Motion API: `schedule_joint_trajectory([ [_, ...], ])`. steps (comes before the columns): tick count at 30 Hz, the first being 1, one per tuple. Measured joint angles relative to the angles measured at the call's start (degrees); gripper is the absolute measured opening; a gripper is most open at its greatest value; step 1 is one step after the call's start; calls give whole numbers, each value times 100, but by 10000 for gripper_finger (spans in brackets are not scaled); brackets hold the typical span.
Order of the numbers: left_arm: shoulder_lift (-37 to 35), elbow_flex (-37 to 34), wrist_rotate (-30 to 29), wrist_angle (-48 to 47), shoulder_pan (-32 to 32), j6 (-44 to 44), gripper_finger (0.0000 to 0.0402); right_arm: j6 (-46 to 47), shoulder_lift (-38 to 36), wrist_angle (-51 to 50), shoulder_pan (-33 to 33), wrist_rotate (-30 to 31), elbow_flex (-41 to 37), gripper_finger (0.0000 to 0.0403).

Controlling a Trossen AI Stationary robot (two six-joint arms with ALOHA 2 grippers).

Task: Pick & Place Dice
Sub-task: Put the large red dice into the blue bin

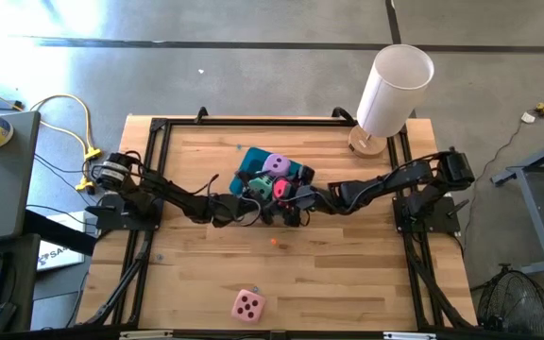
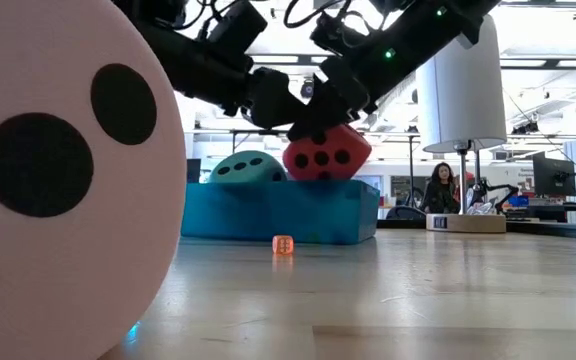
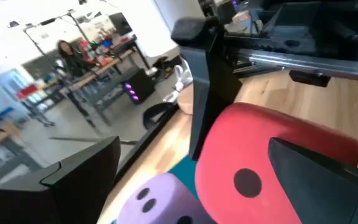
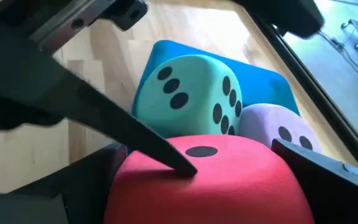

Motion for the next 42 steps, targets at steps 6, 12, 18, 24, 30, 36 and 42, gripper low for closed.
schedule_joint_trajectory([
  [6,-15,13,113,-252,218,-409,400,-274,11,151,-70,-38,-20,382],
  [12,-15,17,105,-390,286,-436,400,-253,17,147,-280,-316,-20,382],
  [18,-15,28,119,-663,311,-463,400,-262,17,125,-334,-575,-20,382],
  [24,-17,26,118,-749,334,-491,400,-293,17,152,-334,-553,-22,382],
  [30,-15,22,178,-793,369,-595,400,-466,17,285,-314,-540,-28,382],
  [36,-11,20,213,-858,374,-608,400,-577,17,348,-302,-581,-28,382],
  [42,22,-9,111,-1078,402,-628,400,-574,9,498,-258,-602,14,382],
])
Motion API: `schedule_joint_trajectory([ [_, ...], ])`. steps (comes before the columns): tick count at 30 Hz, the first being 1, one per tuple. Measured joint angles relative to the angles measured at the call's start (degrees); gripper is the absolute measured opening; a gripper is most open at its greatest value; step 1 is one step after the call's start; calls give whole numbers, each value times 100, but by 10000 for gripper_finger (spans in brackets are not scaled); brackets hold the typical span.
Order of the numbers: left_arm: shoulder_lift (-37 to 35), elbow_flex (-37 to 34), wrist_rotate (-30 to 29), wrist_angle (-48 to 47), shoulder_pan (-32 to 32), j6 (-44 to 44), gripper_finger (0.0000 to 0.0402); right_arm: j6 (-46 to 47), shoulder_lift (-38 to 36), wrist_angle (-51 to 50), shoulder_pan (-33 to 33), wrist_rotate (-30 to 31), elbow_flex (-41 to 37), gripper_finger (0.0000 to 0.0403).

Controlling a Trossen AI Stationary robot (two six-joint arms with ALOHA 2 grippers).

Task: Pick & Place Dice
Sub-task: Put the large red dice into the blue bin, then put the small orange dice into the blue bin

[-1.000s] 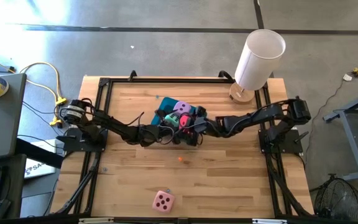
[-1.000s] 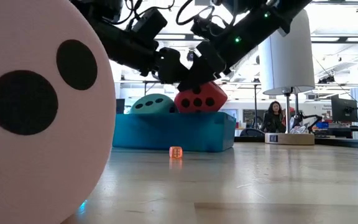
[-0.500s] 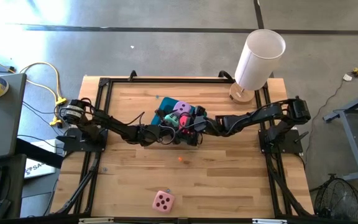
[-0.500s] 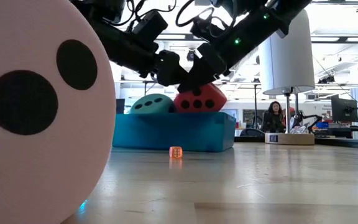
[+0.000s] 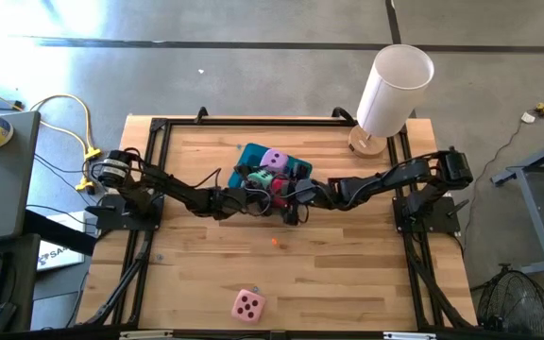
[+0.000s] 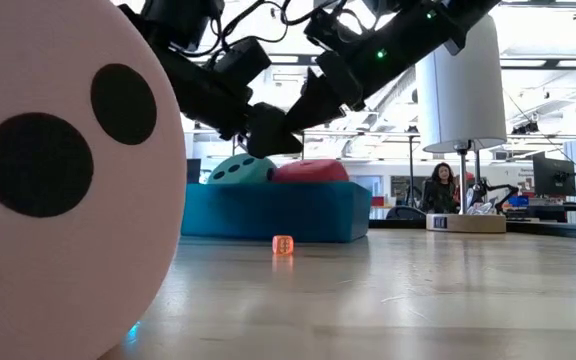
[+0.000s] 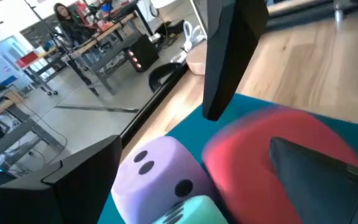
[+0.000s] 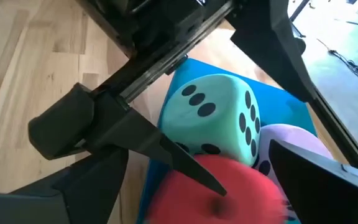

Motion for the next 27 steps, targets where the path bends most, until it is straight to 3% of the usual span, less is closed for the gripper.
schedule_joint_trajectory([
  [8,-15,7,16,-119,77,-223,400,-19,0,-27,91,115,-3,382],
  [17,-128,2,-469,553,-499,627,400,75,-15,-99,369,670,-3,382],
  [22,-445,2,-1452,526,-1228,697,400,215,-15,-130,751,1230,-3,382],
  [27,-684,4,-2851,26,-2419,1247,400,607,-71,-142,1256,1639,-6,382],
])
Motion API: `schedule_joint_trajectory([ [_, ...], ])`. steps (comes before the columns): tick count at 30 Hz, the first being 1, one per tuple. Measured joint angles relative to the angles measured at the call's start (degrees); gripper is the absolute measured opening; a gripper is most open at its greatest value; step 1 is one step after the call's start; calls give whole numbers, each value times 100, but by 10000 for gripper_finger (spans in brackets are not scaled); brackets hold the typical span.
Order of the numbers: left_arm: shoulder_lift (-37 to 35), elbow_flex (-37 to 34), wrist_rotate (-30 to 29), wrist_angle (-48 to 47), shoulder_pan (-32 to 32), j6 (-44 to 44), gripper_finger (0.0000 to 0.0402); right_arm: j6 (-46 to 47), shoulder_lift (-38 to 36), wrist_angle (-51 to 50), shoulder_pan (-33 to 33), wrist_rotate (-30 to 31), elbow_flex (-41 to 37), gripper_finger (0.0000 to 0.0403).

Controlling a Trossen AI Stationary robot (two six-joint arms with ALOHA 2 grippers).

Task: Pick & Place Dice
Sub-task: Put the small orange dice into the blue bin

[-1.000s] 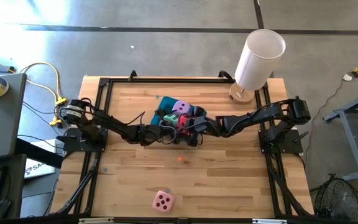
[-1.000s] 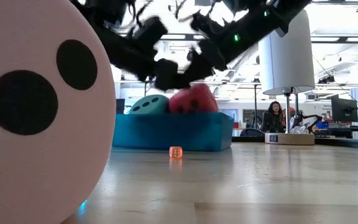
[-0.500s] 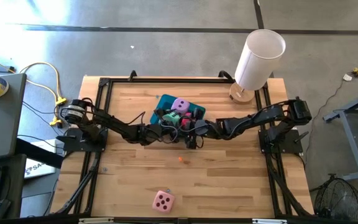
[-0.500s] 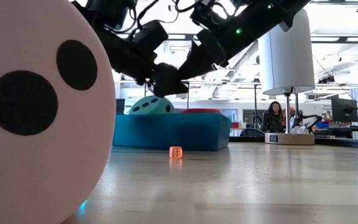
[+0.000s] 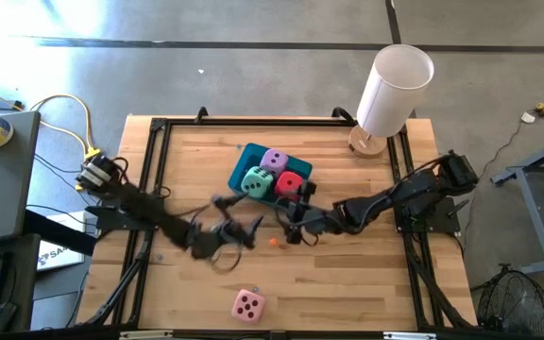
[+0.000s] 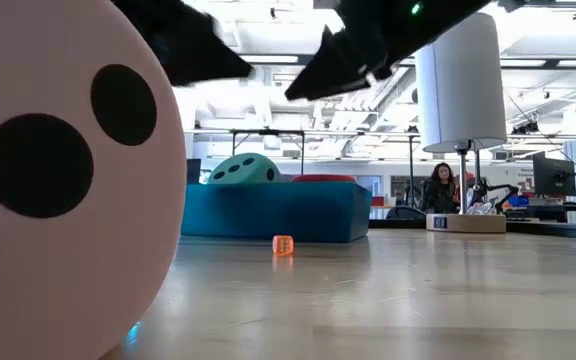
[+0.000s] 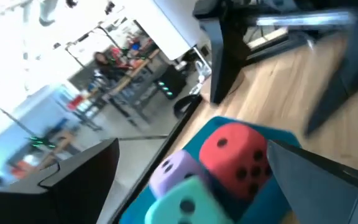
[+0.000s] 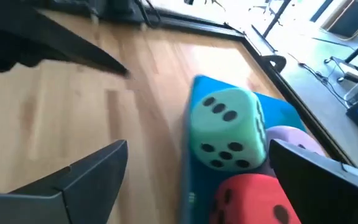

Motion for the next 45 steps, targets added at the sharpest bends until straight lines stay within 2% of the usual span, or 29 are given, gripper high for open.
schedule_joint_trajectory([
  [3,-5,0,-859,-7,-712,-9,400,271,-12,-1,320,96,-2,382],
  [5,-7,0,-1130,-5,-1164,-94,400,528,-10,-18,503,48,-4,382],
  [8,-7,2,-1277,58,-1766,-416,400,1024,-10,-102,706,-99,-4,382],
  [11,-9,4,-1217,153,-2218,-886,400,1337,-8,-307,804,-633,-8,382],
  [15,-9,7,-296,171,-2597,-1686,400,1628,36,-367,871,-1362,-9,382],
  [17,-9,7,202,167,-2683,-1795,400,1760,134,-298,886,-1689,-9,382],
  [19,-11,7,387,167,-2676,-1825,400,1793,234,-271,927,-1859,-17,382],
  [22,-12,7,266,130,-2575,-1949,400,1777,474,-263,945,-1747,-11,382],
  [24,-19,7,424,-41,-2491,-2306,400,1771,688,-416,944,-1507,-21,382],
  [28,-227,7,1180,-993,-2288,-3039,400,1779,1042,-366,837,-1444,-24,382],
  [34,-713,8,2463,-2490,-1733,-4423,400,1567,1219,-38,660,-1771,-24,382],
  [40,-758,9,3523,-2668,-1335,-4640,400,1371,1219,34,535,-1867,-13,382],
  [45,-758,9,3684,-2674,-1266,-4640,400,1272,1425,258,476,-1883,-11,382],
])
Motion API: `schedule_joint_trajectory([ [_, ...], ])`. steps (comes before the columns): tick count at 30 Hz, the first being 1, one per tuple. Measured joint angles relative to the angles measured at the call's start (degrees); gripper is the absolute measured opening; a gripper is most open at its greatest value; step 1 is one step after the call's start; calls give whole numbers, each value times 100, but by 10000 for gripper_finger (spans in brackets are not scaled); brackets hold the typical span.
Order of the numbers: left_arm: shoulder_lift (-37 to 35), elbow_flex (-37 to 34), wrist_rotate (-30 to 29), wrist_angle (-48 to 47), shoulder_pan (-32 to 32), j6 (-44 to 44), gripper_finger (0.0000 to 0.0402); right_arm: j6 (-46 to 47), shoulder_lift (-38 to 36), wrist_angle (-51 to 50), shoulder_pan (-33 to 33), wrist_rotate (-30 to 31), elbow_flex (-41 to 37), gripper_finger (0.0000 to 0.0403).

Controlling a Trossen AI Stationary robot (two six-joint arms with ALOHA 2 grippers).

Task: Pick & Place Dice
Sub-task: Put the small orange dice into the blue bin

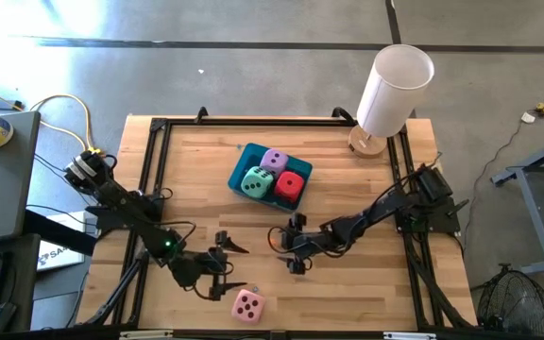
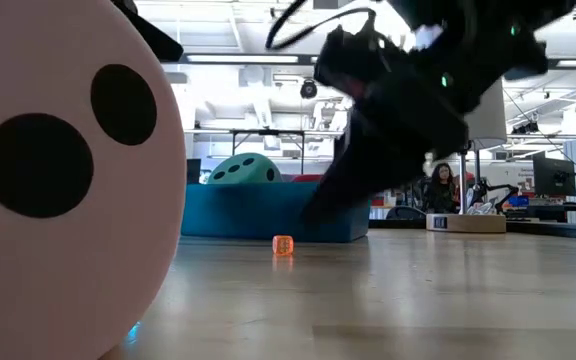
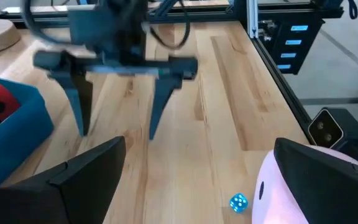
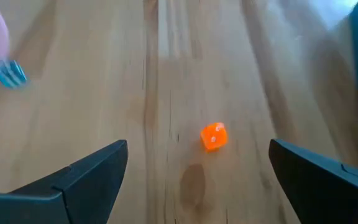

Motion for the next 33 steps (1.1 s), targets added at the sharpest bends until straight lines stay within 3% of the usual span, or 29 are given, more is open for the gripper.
schedule_joint_trajectory([
  [7,0,0,0,-1,0,1,400,-428,377,618,-212,-445,-6,382],
  [12,0,0,-2,-4,0,3,400,-498,370,314,-336,188,-2,382],
  [25,2,2,-4,-90,0,3,400,-378,709,570,-335,-48,11,381],
  [33,2,2,-9,-107,0,3,400,-345,720,539,-340,-177,11,323],
])
